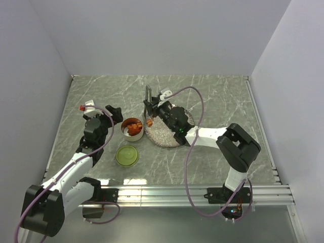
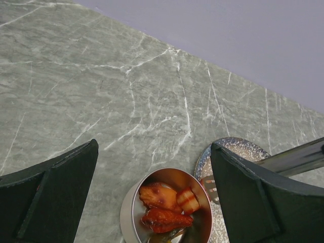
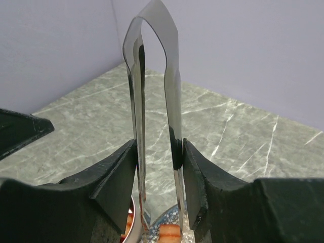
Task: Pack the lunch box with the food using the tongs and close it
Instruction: Pick up the food using the clamp
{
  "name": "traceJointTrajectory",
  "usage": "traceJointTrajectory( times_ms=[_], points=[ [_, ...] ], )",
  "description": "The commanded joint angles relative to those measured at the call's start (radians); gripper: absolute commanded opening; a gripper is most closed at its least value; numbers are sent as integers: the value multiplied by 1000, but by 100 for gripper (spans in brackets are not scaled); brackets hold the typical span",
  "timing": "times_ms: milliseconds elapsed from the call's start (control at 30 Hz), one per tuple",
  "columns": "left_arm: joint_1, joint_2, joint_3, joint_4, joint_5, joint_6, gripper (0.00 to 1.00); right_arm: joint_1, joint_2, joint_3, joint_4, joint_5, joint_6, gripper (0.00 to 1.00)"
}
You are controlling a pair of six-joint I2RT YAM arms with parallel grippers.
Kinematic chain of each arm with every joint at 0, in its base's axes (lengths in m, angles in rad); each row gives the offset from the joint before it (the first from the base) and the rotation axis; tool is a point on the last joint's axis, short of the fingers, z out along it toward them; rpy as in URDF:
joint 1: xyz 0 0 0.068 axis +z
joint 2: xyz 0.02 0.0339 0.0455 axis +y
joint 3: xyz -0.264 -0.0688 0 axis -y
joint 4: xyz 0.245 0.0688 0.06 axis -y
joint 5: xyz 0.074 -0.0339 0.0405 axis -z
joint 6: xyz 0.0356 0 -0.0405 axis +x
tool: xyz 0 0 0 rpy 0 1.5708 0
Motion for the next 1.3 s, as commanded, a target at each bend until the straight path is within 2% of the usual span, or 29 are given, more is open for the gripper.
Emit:
traceJointTrajectory(
  times_ms=[0, 767, 1267],
  points=[
    [1, -2, 4, 38, -2, -6, 99, -13, 23, 47, 59, -15, 40, 48],
    [1, -2, 2, 39, -4, -4, 100, -25, 77, 27, 73, 22, 51, 49],
    [1, -4, 2, 42, -5, -6, 99, -25, 98, 26, 56, 15, 48, 46]
  ],
)
